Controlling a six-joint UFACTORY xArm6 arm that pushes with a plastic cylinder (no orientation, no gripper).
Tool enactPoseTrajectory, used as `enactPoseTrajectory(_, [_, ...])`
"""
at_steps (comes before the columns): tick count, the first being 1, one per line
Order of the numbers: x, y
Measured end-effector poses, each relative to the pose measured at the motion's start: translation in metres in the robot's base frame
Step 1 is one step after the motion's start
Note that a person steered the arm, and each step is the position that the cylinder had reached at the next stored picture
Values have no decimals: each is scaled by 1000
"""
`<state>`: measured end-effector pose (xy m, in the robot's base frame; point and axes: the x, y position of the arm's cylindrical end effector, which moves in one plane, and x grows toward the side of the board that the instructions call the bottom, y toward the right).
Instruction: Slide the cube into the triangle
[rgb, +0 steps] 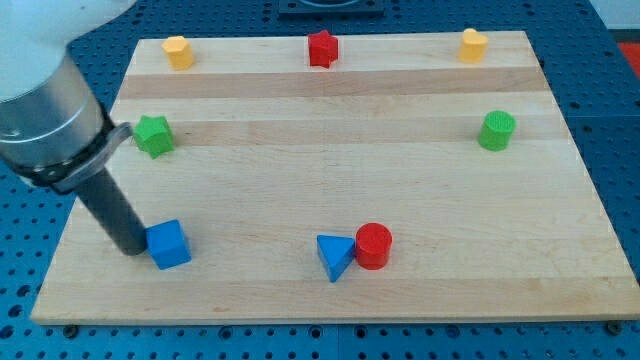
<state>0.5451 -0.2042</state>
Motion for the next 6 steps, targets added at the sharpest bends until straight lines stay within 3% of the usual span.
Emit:
enactPoseTrajectory(2, [2,69])
enactPoseTrajectory(4, [25,47])
enactPoseTrajectory(6, [24,79])
